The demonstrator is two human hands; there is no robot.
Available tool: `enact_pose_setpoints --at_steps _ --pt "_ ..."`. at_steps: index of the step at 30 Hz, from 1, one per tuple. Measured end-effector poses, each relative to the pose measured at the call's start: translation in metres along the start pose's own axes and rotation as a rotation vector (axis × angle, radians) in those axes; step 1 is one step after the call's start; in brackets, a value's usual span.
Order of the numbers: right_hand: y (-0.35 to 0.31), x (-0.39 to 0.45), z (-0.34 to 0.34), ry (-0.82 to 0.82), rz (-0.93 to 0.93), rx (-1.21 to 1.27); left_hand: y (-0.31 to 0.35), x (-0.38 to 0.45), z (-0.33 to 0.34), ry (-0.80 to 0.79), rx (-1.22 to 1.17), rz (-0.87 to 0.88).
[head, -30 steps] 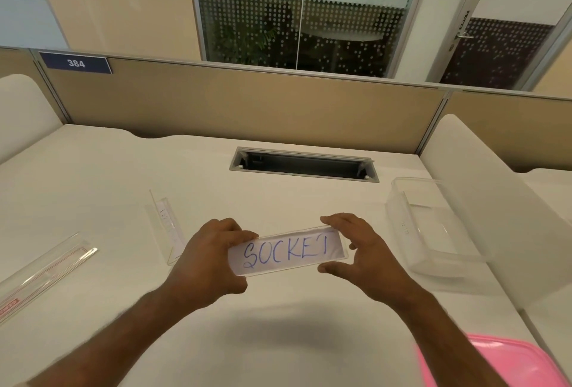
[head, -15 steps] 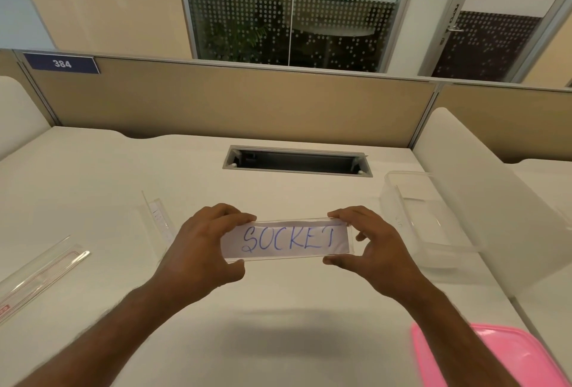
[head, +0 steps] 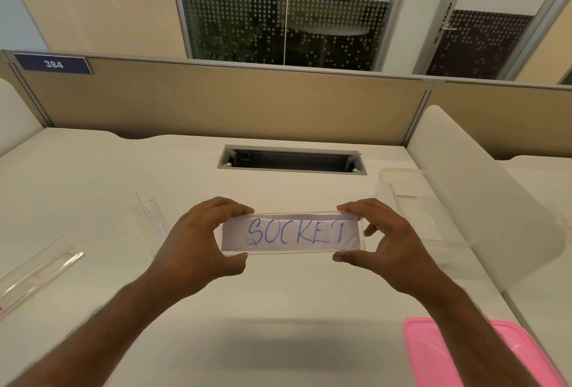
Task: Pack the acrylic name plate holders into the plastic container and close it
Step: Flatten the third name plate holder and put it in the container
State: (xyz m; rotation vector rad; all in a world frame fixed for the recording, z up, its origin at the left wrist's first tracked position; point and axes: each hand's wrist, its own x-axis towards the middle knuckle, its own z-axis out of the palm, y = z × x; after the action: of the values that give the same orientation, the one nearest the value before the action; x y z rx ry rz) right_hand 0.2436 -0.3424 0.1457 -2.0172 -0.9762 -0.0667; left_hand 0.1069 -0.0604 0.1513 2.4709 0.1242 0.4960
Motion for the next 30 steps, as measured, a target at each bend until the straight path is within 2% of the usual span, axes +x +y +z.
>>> enact_pose_setpoints --at_steps 9,15,30 --pt "0.010 -0.008 -0.016 -0.100 0.071 0.090 0.003 0.007 0.008 -0.032 0.019 0.006" --pt "0.021 -0.012 -0.021 -0.081 0.103 0.165 0.002 0.013 0.027 -0.049 0.008 0.011" --pt "0.059 -0.039 -0.038 -0.046 0.196 0.176 -0.001 0.023 0.081 -0.108 -0.040 0.072"
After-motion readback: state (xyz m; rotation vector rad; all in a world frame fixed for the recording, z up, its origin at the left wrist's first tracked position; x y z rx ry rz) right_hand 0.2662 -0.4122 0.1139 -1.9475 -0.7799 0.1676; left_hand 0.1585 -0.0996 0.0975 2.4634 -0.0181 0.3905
